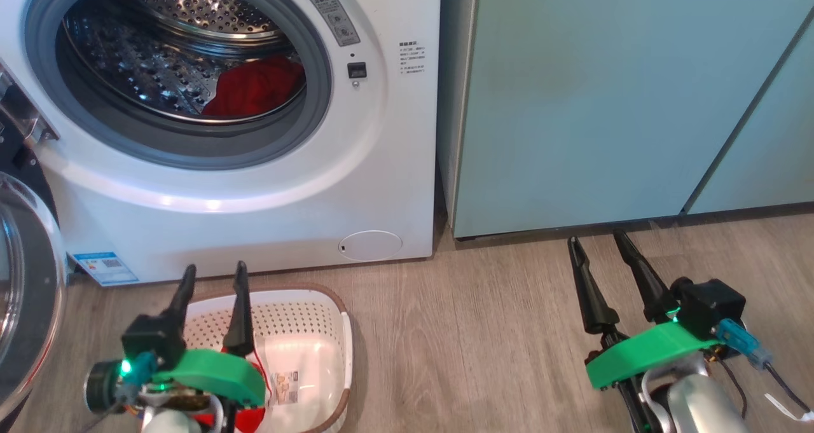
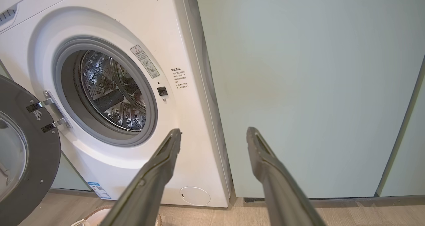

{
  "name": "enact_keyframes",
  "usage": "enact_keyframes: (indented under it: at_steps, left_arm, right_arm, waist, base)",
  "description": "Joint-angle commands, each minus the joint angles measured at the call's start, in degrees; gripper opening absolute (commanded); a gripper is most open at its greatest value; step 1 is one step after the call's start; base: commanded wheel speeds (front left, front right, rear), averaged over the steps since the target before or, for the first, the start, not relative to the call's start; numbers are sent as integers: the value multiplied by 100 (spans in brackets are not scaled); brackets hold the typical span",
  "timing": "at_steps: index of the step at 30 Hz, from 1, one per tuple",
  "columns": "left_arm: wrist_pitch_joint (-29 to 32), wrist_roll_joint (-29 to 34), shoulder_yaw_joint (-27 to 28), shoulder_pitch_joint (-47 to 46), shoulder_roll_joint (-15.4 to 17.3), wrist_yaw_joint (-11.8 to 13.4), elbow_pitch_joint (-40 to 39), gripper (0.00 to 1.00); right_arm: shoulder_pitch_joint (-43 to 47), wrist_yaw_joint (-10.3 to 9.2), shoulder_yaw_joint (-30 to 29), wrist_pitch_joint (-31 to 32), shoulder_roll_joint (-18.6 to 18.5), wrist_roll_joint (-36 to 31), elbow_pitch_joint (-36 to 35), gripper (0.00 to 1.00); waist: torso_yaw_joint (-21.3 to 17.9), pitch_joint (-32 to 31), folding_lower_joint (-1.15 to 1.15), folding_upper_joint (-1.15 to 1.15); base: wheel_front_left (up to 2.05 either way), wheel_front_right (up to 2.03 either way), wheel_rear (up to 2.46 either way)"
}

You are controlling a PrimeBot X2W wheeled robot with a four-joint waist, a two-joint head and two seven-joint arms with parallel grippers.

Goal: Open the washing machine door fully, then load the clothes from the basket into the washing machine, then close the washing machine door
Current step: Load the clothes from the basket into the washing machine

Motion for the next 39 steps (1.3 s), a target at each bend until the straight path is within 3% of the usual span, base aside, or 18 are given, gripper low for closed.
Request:
enact_keyframes:
  at_steps: [1,11,39]
  left_arm:
    - [-29,-77,89,-144,36,90,-242,100]
    - [-29,-132,-312,-51,34,312,-310,100]
    - [-29,-160,-472,-65,34,421,-152,100]
  right_arm:
    - [-152,-1,108,-15,-5,44,-216,100]
    - [-157,-1,71,-33,-5,106,-190,100]
    - [-192,-1,83,-64,-5,98,-128,100]
  waist:
    - [10,-1,1,0]
    - [61,26,1,0]
    - [111,12,1,0]
  base:
    - [0,0,0]
    - [0,0,0]
    - [0,0,0]
